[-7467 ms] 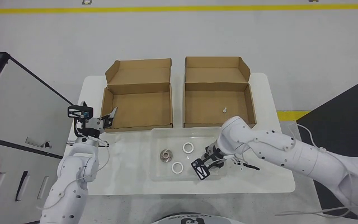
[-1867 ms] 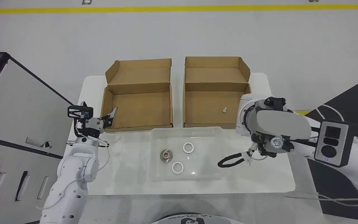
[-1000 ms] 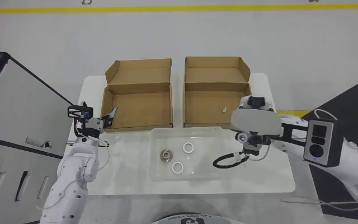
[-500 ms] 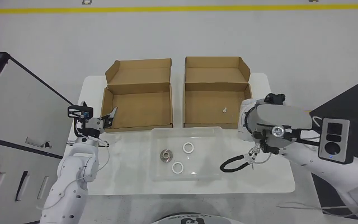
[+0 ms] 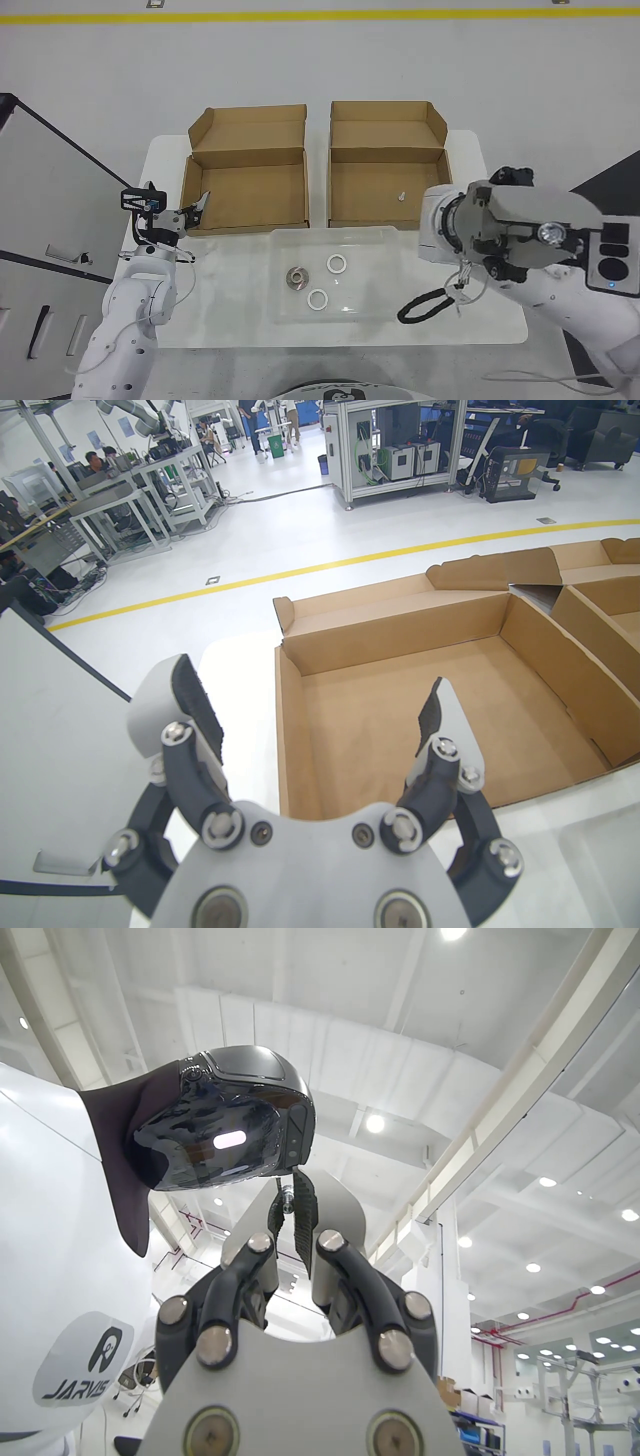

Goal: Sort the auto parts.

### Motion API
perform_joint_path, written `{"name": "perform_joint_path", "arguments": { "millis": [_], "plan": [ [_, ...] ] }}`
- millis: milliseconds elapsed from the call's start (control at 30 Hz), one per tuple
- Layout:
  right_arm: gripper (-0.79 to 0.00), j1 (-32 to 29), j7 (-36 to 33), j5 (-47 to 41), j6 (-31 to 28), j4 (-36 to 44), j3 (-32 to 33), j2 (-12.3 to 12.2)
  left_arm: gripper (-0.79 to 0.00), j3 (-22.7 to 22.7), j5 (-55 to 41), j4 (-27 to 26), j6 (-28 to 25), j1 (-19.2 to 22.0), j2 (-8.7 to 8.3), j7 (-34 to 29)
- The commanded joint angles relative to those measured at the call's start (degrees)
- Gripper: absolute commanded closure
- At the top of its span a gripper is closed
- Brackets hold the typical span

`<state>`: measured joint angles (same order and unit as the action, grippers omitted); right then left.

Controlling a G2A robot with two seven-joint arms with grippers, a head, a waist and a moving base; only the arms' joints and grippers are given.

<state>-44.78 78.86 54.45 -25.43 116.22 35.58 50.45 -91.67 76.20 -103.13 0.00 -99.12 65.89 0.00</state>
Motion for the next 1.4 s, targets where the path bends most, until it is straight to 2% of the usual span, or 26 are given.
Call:
{"name": "perform_joint_path", "arguments": {
  "millis": [0, 500, 1000, 1367],
  "plan": [
    [0.0, -0.29, -0.82, 0.95, -0.8, -0.26, 0.53, 0.34, -0.785, 0.0, 0.0, 0.0, 0.0, 0.0, 0.0, 0.0],
    [0.0, -3.58, -10.53, 6.28, -7.37, -0.8, 5.93, 1.79, -0.785, 0.0, 0.0, 0.0, 0.0, 0.0, 0.0, 0.0],
    [0.0, -8.3, -7.67, 3.37, -7.65, 0.98, 9.56, 4.25, -0.785, 0.0, 0.0, 0.0, 0.0, 0.0, 0.0, 0.0],
    [0.0, -10.03, -12.83, 6.76, -11.53, 0.99, 12.47, 5.33, -0.785, 0.0, 0.0, 0.0, 0.0, 0.0, 0.0, 0.0]
  ]
}}
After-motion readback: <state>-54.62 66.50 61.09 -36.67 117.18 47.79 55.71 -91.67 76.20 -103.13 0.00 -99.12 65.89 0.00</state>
